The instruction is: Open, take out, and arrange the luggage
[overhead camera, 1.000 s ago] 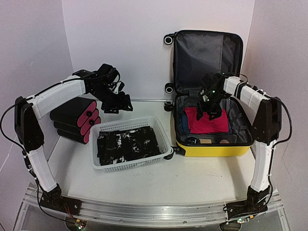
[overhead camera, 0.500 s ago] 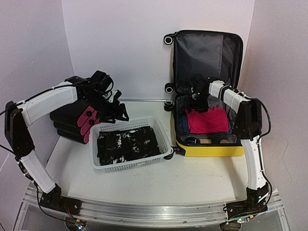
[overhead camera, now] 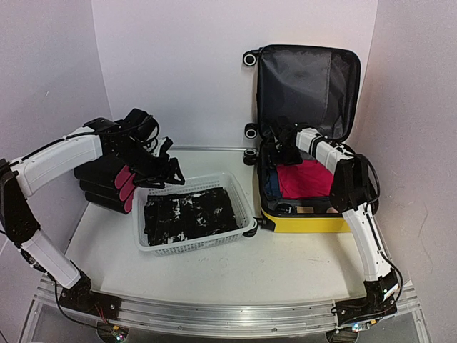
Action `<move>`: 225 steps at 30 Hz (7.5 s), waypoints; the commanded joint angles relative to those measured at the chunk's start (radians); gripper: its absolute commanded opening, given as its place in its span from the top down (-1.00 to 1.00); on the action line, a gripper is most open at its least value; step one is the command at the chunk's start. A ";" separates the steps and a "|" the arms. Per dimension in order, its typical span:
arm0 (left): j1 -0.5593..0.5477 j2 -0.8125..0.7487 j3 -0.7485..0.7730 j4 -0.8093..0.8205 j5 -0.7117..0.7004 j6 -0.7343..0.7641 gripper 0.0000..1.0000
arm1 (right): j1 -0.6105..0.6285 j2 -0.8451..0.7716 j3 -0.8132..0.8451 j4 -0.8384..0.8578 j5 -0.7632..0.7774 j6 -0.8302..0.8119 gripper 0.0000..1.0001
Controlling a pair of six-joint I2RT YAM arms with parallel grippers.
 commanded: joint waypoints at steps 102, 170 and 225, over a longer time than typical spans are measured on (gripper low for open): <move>0.000 0.067 0.166 0.056 0.061 -0.053 -0.48 | -0.038 -0.812 -0.748 0.429 -1.136 0.524 1.00; 0.106 -0.665 -0.375 -0.028 -0.072 -0.306 -0.58 | 0.589 0.016 -0.136 0.751 -0.526 1.179 1.00; 0.118 0.202 0.044 -0.003 -0.100 0.050 -0.15 | 0.433 -0.322 -0.183 -0.297 -0.723 -0.030 0.33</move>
